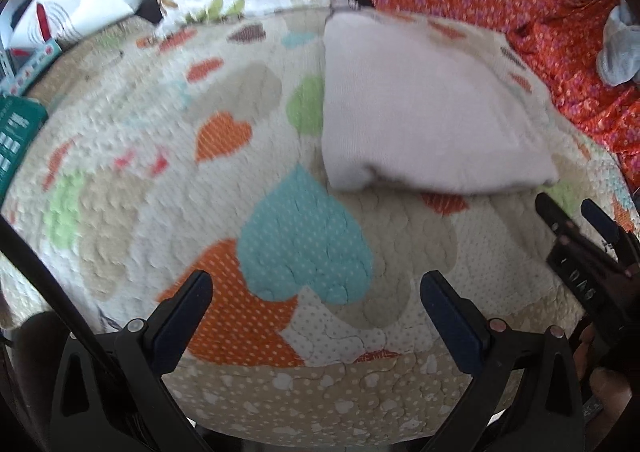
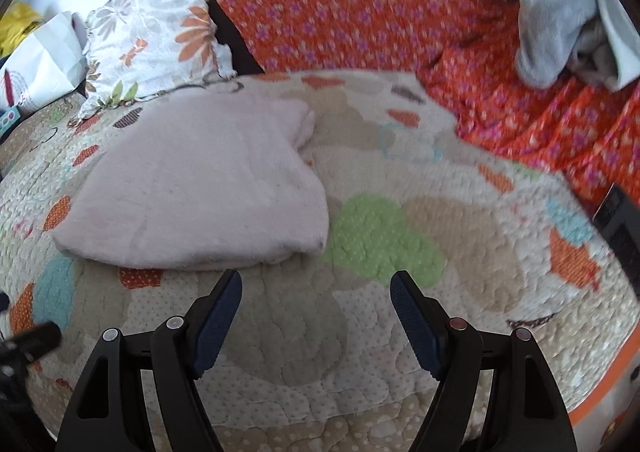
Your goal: Fold small clothes
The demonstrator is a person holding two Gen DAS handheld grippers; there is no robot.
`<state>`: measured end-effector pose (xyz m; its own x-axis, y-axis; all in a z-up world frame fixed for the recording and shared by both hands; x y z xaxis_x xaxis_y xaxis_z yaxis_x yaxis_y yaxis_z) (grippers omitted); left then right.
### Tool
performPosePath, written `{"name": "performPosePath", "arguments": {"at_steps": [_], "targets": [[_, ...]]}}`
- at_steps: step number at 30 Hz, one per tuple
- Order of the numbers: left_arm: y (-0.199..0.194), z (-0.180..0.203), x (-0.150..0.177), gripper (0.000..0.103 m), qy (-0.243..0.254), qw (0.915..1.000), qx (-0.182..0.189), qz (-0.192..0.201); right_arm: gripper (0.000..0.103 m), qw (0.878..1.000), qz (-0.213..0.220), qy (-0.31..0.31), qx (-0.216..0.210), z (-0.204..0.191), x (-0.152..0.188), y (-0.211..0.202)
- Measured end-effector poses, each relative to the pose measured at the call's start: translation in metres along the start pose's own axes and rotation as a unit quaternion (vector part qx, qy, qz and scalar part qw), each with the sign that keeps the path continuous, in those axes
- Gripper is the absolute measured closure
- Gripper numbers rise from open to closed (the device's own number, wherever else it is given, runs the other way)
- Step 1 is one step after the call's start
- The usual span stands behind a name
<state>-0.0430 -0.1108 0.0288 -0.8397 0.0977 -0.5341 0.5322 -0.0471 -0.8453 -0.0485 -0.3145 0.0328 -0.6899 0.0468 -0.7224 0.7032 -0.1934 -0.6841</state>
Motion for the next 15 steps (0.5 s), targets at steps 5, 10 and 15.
{"name": "performPosePath", "arguments": {"at_steps": [5, 10, 15], "targets": [[-0.016, 0.003, -0.007, 0.0, 0.007, 0.9997, 0.008, 0.024, 0.022, 1.0, 0.018, -0.011, 0.004, -0.006, -0.002, -0.011], [-0.024, 0.004, -0.011, 0.0, 0.011, 0.9991, 0.012, 0.039, 0.022, 1.0, 0.023, -0.001, 0.012, 0.0, -0.003, -0.017], [-0.023, 0.002, -0.018, 0.0, 0.001, 0.9993, 0.017, 0.034, 0.022, 1.0, 0.011, 0.018, -0.003, 0.003, -0.009, -0.023]]}}
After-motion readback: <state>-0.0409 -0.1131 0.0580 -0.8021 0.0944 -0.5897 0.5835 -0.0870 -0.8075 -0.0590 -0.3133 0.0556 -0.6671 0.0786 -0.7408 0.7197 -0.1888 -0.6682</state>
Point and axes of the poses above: each gripper's, at about its wrist camera, not at the fingertips, and y roughly the way its jaws point, z to its right, x to its underside, the point moved 4 cm from there along y, roughly the way its jaws point, and after that the axes turned 1 degree about z, right-handed, at the moved point
